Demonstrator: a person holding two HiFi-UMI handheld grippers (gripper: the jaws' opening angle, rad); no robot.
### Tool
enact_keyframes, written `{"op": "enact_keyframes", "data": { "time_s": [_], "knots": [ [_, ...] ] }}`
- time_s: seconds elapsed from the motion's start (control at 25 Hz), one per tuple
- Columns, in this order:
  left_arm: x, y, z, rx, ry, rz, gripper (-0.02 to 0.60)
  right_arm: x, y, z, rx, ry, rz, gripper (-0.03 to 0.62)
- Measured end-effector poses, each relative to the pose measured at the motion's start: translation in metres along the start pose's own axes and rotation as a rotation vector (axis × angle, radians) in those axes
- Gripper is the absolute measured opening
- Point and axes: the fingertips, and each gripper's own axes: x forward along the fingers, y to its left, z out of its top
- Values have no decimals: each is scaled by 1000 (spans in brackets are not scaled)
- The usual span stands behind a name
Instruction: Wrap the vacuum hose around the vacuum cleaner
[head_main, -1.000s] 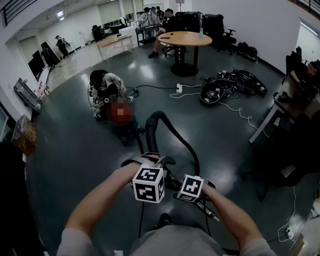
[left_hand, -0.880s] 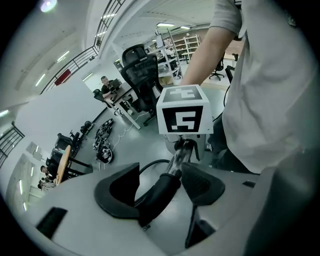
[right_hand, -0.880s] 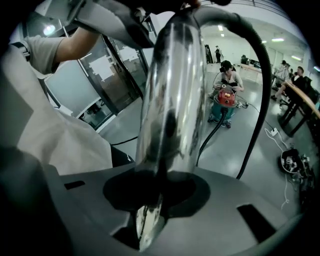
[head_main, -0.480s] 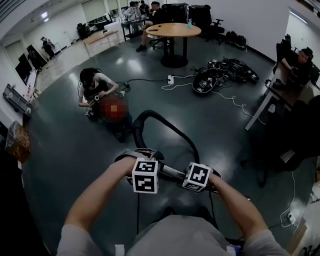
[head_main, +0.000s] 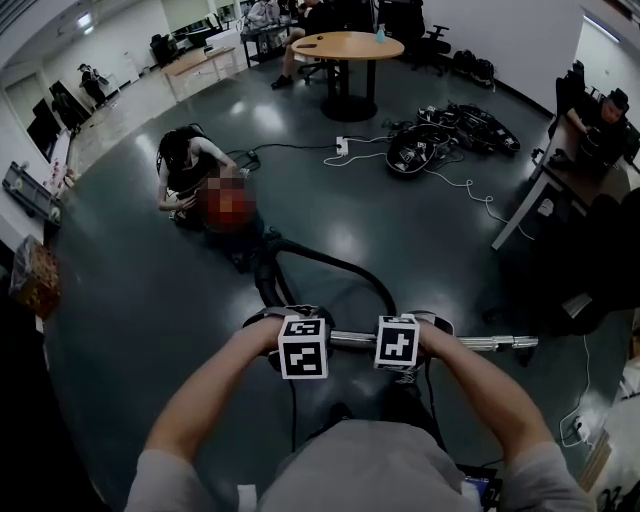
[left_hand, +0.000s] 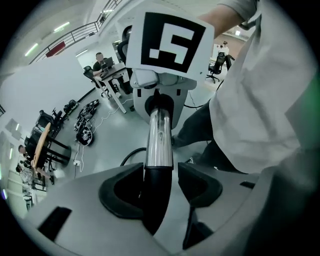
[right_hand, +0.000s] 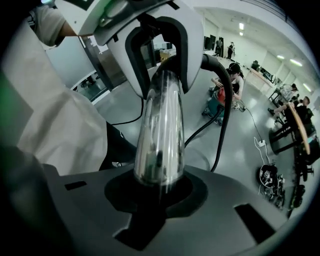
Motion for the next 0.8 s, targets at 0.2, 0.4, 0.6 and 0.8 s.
{"op": "enact_keyframes", "data": {
  "time_s": [0.2, 0.4, 0.6, 0.8],
  "knots": [
    [23, 2, 7, -5, 34, -51, 227, 1, -9, -17, -61, 44, 13, 84],
    [53, 15, 20, -39, 49, -78, 219, 2, -15, -28, -104, 37, 73, 84],
    [66, 40, 38, -100, 18, -102, 219, -2, -47, -45, -163, 41, 81, 84],
    [90, 73, 63, -88, 24, -92, 132, -5, -88, -78, -220, 42, 112, 84]
  ]
}}
